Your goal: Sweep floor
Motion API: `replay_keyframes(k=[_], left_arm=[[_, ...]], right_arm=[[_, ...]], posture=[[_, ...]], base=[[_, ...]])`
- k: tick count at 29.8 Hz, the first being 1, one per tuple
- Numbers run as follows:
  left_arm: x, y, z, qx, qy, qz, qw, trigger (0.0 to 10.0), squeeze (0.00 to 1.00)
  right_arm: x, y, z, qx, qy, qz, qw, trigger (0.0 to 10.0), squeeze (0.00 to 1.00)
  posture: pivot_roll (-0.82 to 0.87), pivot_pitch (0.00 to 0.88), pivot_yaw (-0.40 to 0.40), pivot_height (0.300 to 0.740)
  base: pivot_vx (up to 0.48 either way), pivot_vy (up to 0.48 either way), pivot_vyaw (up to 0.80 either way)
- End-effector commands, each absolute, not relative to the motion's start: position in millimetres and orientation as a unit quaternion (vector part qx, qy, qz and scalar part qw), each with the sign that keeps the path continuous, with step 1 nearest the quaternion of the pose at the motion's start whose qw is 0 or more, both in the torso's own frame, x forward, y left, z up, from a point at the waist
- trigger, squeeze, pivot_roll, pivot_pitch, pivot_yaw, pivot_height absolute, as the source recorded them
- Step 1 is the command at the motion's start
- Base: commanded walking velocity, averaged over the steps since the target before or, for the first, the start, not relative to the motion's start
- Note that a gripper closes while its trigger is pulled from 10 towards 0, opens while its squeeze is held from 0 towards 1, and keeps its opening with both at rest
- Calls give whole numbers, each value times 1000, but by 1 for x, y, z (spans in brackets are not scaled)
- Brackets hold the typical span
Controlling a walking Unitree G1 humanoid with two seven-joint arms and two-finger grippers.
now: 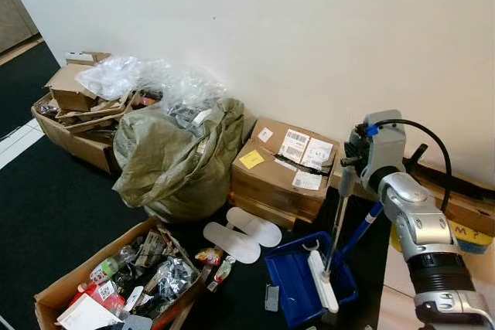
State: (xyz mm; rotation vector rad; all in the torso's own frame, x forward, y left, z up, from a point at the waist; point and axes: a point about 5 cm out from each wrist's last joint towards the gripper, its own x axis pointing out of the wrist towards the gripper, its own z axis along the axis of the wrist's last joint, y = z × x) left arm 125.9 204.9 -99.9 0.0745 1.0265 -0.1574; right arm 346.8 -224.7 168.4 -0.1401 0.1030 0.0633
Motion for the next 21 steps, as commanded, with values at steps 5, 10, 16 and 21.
replay_keyframes(k=[5,10,16,21], left_arm=[[117,203,-104,33,507,-78,858,10000,0],[116,203,-104,32,507,-78,858,10000,0],[116,203,-104,30,507,-78,858,10000,0],[115,204,-104,30,507,-78,858,10000,0]], right_arm=[[351,-212,188,-12,7,61,998,10000,0],[351,-199,207,62,-28,107,992,10000,0],[350,-189,211,81,-26,132,988,10000,0],[348,-173,195,89,11,151,984,10000,0]], posture=[[-45,141,49,740],[-45,144,48,740],[-48,149,46,740],[-45,152,48,740]], base=[[0,0,0],[0,0,0],[0,0,0],[0,0,0]])
